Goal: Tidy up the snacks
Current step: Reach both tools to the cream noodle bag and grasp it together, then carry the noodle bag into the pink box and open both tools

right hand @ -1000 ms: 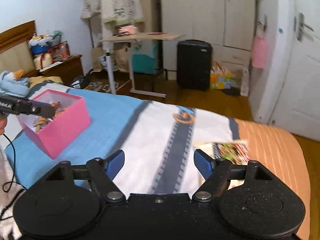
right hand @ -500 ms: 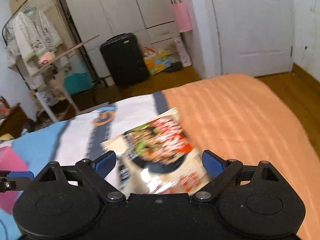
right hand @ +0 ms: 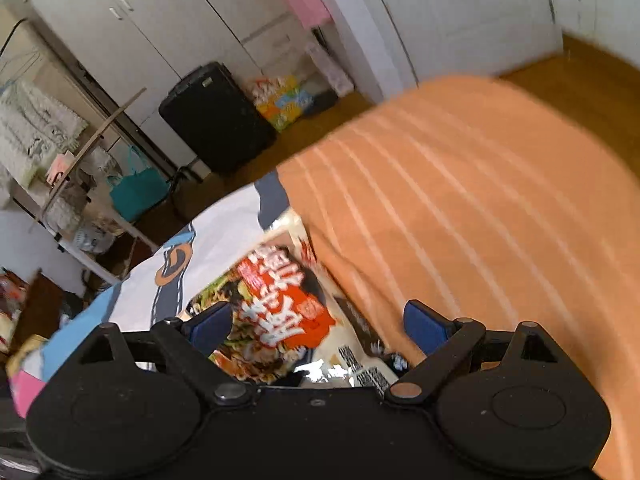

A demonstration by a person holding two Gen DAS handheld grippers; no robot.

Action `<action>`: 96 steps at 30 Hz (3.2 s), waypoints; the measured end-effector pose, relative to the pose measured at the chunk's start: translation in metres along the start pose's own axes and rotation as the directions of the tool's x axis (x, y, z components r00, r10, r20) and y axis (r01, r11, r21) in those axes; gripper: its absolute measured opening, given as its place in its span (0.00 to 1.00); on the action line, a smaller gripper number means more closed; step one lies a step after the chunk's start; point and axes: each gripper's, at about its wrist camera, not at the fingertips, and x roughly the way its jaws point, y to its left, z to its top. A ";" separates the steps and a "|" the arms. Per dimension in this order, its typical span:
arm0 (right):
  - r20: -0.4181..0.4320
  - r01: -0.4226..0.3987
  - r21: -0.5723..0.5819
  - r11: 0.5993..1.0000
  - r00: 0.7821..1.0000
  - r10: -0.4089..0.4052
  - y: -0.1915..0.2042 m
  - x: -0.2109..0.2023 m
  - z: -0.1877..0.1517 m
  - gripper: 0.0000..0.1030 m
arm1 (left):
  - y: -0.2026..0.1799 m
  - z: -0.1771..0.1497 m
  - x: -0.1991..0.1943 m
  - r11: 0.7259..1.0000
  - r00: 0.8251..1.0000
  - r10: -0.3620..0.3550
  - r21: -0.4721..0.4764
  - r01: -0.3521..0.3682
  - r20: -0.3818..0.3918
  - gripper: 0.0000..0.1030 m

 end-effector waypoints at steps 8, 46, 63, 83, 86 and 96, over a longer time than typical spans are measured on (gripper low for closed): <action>-0.094 -0.088 -0.025 0.996 0.992 0.086 0.003 0.002 -0.013 0.78 | 0.016 0.000 0.019 0.989 0.994 -0.105 -0.104 0.101 -0.037 0.76; -0.368 -0.372 -0.053 0.927 0.870 0.328 0.210 -0.043 -0.072 0.56 | 0.033 -0.040 -0.249 0.989 0.988 0.150 -0.016 -0.149 0.045 0.60; -0.540 -0.533 -0.154 0.832 0.751 0.381 0.404 0.008 -0.119 0.56 | 0.138 -0.084 -0.420 0.953 0.920 0.300 -0.131 -0.275 0.251 0.61; -0.626 -0.516 -0.168 0.840 0.714 0.314 0.464 0.086 -0.195 0.60 | 0.233 -0.100 -0.427 0.889 0.885 0.439 -0.223 -0.401 0.155 0.67; -0.614 -0.511 -0.226 0.829 0.736 0.285 0.470 0.092 -0.199 0.67 | 0.239 -0.092 -0.412 0.876 0.884 0.458 -0.220 -0.430 0.095 0.69; -0.619 -0.553 -0.242 0.797 0.721 0.312 0.461 0.081 -0.198 0.67 | 0.227 -0.099 -0.410 0.792 0.793 0.603 -0.185 -0.581 0.088 0.78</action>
